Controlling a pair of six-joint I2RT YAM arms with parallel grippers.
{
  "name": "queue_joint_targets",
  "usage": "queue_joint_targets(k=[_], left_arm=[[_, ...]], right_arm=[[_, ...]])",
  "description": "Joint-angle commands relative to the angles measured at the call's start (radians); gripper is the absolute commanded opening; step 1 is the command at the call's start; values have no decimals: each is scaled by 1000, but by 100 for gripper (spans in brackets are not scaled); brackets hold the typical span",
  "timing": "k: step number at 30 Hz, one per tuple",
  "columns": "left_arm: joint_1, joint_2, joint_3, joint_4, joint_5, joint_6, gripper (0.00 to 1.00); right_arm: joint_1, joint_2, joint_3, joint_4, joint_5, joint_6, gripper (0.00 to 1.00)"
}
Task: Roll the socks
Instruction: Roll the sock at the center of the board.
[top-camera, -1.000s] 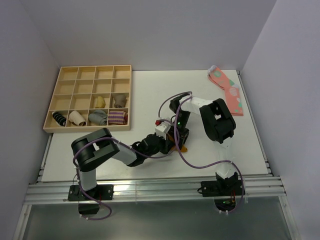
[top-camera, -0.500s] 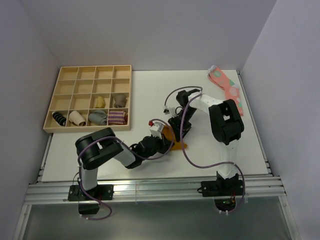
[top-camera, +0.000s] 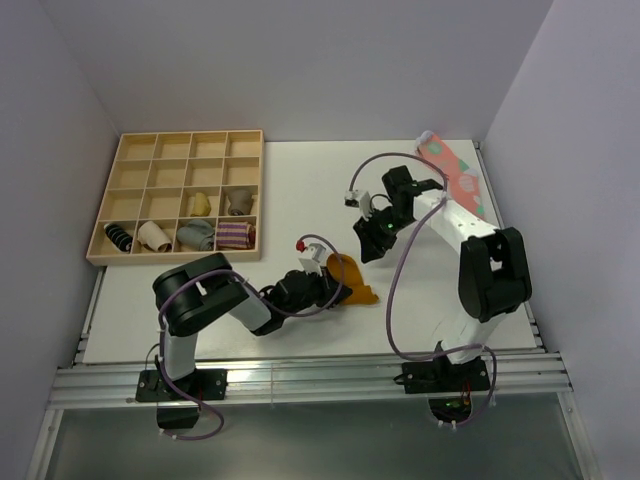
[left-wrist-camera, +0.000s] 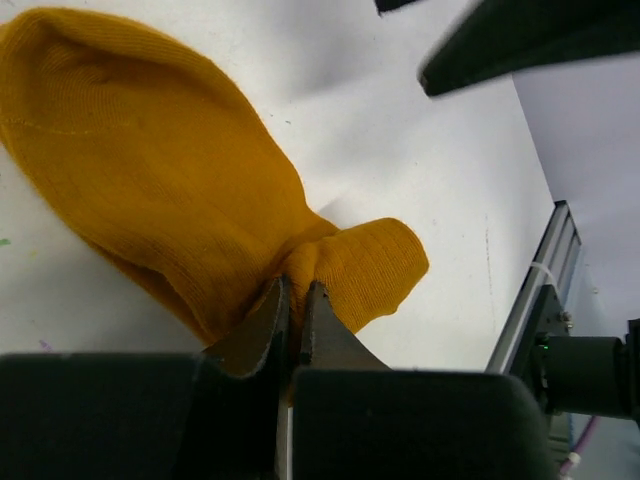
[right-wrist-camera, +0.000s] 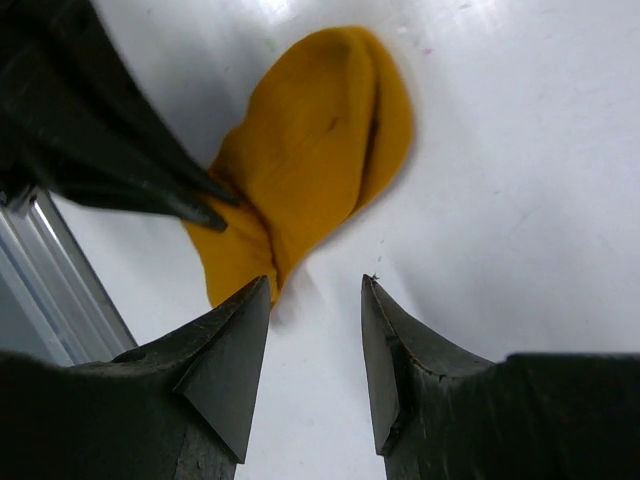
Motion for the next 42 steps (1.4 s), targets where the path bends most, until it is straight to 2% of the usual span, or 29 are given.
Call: queue_joint_targets(k=[1,8,14,23,35,42], left_arm=[[13,58,-54,-216,91,-59,0],[47,58,-22,-323,146,-130,0],[102,82,-22,-335,240,-199,0],[130,114,33,-417,318,-206,0],[182,191,44,-359,436,-263,0],[211,203,64,-400,476,-260,0]], right_arm=[[4,-75,-54,23,-45,-148,49],[17,-181,-140,7,-77,-242,50],[88,-261,-260,67,-19,-268,50],[211,-340,-404,172,91,-276,50],[286,-305,-455,250,170,-314,50],[307,-259,-464,265,194,-336,50]])
